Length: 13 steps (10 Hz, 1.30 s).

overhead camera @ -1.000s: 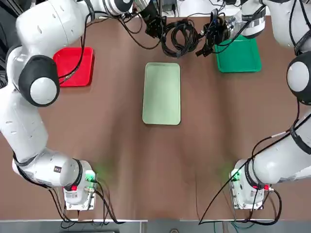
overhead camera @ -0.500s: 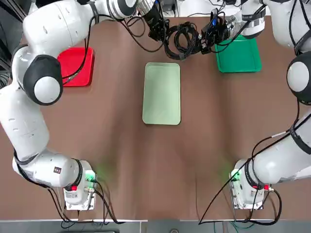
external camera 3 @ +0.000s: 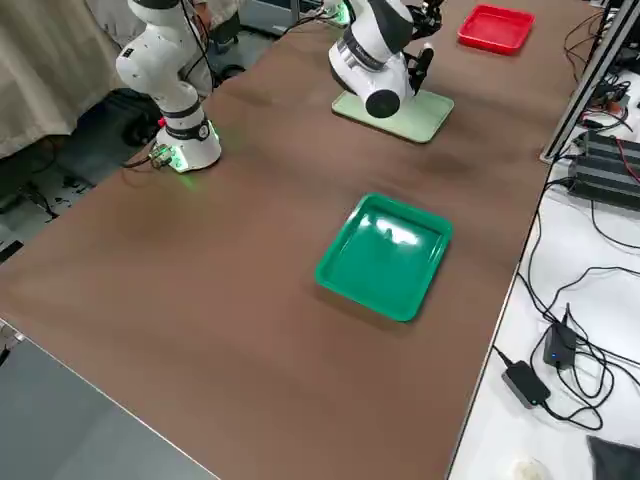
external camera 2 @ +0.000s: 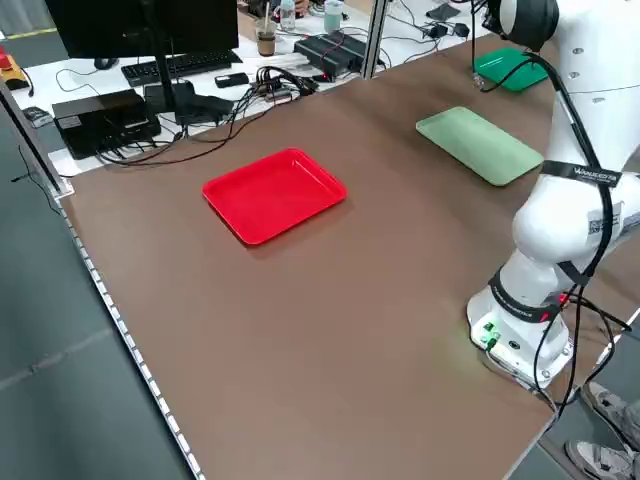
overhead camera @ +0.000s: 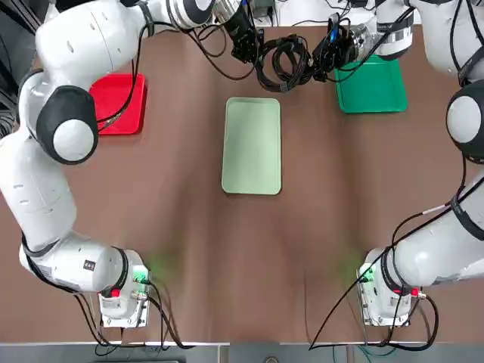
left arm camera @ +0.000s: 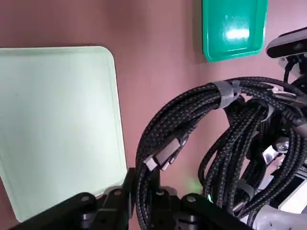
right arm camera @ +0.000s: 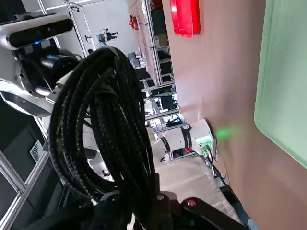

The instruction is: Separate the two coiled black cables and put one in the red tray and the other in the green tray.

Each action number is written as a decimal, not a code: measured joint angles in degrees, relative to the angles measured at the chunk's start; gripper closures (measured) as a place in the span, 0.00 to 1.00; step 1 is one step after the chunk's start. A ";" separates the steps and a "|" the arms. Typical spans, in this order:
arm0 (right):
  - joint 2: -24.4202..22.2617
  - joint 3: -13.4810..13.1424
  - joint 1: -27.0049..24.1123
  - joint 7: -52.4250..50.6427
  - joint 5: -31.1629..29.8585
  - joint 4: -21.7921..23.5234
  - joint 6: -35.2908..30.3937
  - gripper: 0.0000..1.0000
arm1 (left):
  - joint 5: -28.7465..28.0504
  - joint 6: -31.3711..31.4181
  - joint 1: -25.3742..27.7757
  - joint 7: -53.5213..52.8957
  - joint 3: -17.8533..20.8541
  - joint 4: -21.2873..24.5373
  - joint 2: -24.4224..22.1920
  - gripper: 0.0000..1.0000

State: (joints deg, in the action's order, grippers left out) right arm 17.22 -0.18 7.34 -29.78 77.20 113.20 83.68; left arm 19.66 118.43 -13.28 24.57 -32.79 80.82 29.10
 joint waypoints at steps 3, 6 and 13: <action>0.00 -0.29 -0.28 1.01 -2.15 -0.65 0.77 0.84 | -2.10 -0.07 0.16 0.00 0.08 -0.18 -0.40 0.85; -0.02 -0.91 -4.50 2.36 -12.15 -3.85 0.71 0.84 | -3.10 -3.75 1.67 -0.58 0.45 -0.17 -0.79 0.85; 9.07 -1.34 -15.84 0.99 -41.00 -20.58 6.49 0.84 | -10.48 -10.29 2.92 -8.10 13.56 7.22 -9.46 0.85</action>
State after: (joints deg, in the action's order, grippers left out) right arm 26.29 -1.53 -8.50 -28.79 36.20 92.62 90.16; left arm 9.19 108.14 -10.37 16.47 -19.22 88.04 19.65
